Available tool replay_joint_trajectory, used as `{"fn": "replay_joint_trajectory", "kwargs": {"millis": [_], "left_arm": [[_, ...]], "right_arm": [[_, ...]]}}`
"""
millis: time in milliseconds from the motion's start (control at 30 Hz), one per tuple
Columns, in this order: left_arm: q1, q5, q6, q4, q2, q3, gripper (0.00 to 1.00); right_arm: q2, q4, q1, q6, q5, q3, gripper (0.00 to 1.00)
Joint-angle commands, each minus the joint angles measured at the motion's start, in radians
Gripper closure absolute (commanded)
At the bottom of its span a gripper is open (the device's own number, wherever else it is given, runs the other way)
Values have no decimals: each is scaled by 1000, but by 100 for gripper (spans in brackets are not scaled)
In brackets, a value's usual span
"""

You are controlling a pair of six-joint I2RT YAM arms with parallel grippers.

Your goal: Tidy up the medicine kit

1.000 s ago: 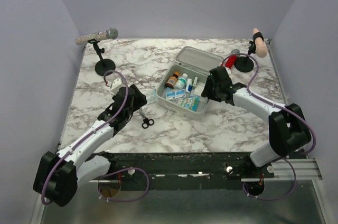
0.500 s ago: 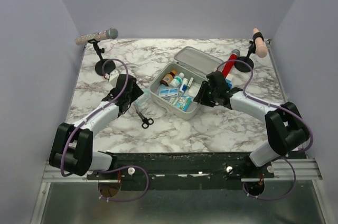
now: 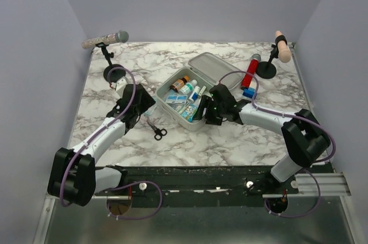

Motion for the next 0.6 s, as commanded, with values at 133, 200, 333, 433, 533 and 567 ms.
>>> {"fn": "replay_joint_trajectory", "kwargs": {"millis": [133, 200, 333, 433, 533, 567], "left_arm": [[0, 31, -47, -61, -118, -13, 4], [-9, 51, -81, -26, -150, -35, 4], [-23, 85, -94, -24, -170, -36, 5], [-29, 90, -95, -43, -190, -50, 7], [-31, 88, -95, -47, -228, -87, 8], [-31, 87, -95, -47, -244, -99, 8]], "right_arm": [[-115, -188, 3, -211, 266, 97, 11], [-129, -196, -17, -260, 302, 113, 9], [-92, -199, -56, -337, 357, 176, 10], [-35, -209, -96, -363, 369, 224, 16], [23, -211, -125, -378, 379, 262, 23], [41, -214, -132, -378, 377, 273, 24]]}}
